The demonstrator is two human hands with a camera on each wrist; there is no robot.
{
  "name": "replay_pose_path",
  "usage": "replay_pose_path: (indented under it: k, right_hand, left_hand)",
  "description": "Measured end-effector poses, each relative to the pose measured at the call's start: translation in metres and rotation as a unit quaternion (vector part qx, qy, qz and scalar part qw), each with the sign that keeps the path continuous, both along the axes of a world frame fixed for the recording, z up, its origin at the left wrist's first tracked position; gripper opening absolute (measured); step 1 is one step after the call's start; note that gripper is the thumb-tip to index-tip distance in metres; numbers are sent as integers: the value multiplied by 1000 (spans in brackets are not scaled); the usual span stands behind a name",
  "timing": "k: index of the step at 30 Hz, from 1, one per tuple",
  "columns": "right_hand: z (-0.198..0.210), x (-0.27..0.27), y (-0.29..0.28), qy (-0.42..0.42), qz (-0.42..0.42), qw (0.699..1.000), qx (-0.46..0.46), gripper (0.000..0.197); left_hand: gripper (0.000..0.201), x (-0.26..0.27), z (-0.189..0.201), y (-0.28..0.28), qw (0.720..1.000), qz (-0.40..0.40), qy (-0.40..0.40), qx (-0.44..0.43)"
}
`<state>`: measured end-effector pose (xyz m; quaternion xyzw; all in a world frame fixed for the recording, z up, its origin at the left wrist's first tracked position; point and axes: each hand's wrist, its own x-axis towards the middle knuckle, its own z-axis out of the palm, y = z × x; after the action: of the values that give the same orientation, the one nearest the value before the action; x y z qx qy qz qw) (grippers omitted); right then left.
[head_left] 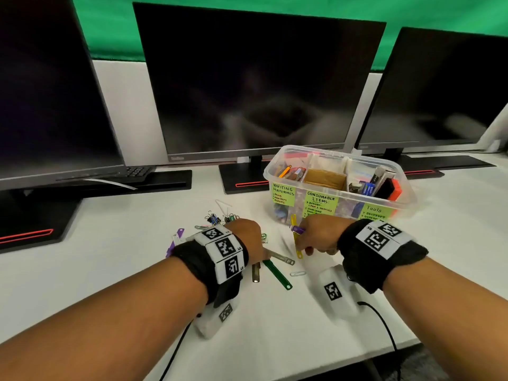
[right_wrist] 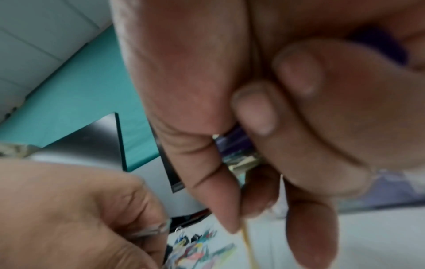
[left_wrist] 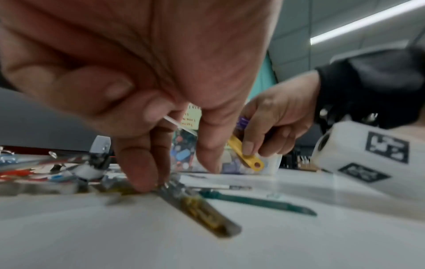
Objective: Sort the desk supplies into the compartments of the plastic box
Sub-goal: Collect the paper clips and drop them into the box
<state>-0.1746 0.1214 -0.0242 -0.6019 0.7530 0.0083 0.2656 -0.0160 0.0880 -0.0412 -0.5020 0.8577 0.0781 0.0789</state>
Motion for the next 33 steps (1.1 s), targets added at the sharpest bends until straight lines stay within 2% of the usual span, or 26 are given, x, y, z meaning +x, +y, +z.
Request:
replay_pose_path:
  k: [2,5,8,13,15,18,20,24,28,33]
  right_hand:
    - [-4,9,0,65,34,997,12,13]
    - [-5,20,-3,139,78,987,18,8]
    - [-4,26,-9,152,89,984,9,6]
    - [-8,31,-16,141,92,986,-6,31]
    - [-9,33,-17,140,95,986,-4,34]
    - [-10,35,-18,134,97,986,-2,37]
    - [-13,36,-20,125,95,988,-8,40]
    - [-17,40,-21,142,102,984,-23,40]
    - [-16,44,-21,147,106,983,-18,38]
    - [-14,47,-18,143,96,985,-19,35]
  left_hand:
    - [29,-5,-3,0,999,-24,-17,-16]
    - [32,-7,-3,0,998,-34,-39,-19]
    - [19,-6,0,0,996,-56,-61,-24]
    - [34,-4,0,-1,998,-9,-60,16]
    - [30,-2,0,-2,998,6,-46,34]
    - [12,6,4,-5,998,14,4,68]
    - [19,14,9,-8,995,12,40,85]
    - [13,29,18,-10,989,22,103,109]
    - [26,44,25,-10,983,30,136,116]
    - [27,60,25,-11,963,71,222,136]
